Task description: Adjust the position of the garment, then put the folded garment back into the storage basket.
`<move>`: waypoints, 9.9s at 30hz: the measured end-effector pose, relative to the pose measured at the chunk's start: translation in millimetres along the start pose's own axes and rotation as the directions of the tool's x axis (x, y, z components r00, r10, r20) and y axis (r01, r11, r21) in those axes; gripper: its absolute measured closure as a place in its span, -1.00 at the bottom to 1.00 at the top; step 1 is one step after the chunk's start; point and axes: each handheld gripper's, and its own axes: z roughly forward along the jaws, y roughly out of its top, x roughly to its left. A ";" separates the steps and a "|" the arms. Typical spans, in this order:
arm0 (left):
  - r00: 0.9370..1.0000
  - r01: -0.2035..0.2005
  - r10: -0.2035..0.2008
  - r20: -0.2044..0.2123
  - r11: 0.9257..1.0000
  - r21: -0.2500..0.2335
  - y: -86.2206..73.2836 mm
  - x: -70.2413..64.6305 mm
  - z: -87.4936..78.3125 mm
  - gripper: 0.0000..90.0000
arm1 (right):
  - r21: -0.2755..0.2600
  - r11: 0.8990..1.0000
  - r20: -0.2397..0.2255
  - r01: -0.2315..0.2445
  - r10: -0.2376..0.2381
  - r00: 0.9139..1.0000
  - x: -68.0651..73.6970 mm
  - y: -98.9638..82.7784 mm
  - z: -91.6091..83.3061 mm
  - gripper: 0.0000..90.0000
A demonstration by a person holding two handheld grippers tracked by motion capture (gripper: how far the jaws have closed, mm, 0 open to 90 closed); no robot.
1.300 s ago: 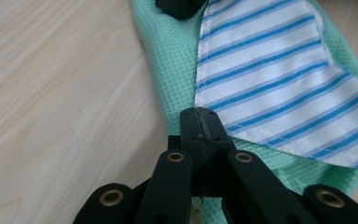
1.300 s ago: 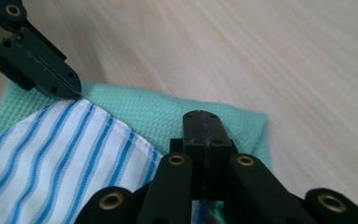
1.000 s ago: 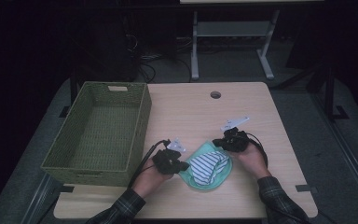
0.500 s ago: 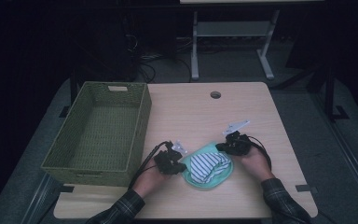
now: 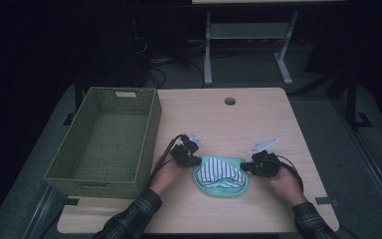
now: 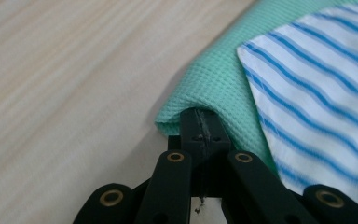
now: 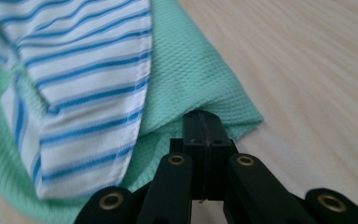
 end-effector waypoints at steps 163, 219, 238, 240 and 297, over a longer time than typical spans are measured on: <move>0.979 -0.096 0.119 0.165 0.985 -0.144 21.5 -21.1 -125.4 0.78 | -0.139 0.975 0.177 -0.172 0.196 0.965 -19.4 -38.1 -6.1 -0.87; 0.903 0.299 -0.363 -0.228 0.915 -0.272 -120.9 115.1 -230.2 0.77 | -0.138 0.975 0.180 -0.175 0.198 0.964 -19.7 -38.0 -6.3 -0.87; 0.872 0.368 -0.391 -0.294 0.920 -0.135 -146.9 133.5 -183.9 0.72 | -0.138 0.973 0.183 -0.185 0.209 0.961 -19.5 -37.9 -6.4 -0.87; 0.871 0.371 -0.391 -0.297 0.920 -0.126 -147.1 134.1 -181.7 0.72 | -0.138 0.973 0.183 -0.185 0.209 0.961 -19.5 -37.9 -6.4 -0.87; 0.995 0.054 -0.078 -0.068 0.954 -0.296 -21.3 -23.5 -85.9 -0.62 | -0.138 0.972 0.189 -0.188 0.212 0.959 -20.3 -37.2 -5.8 -0.87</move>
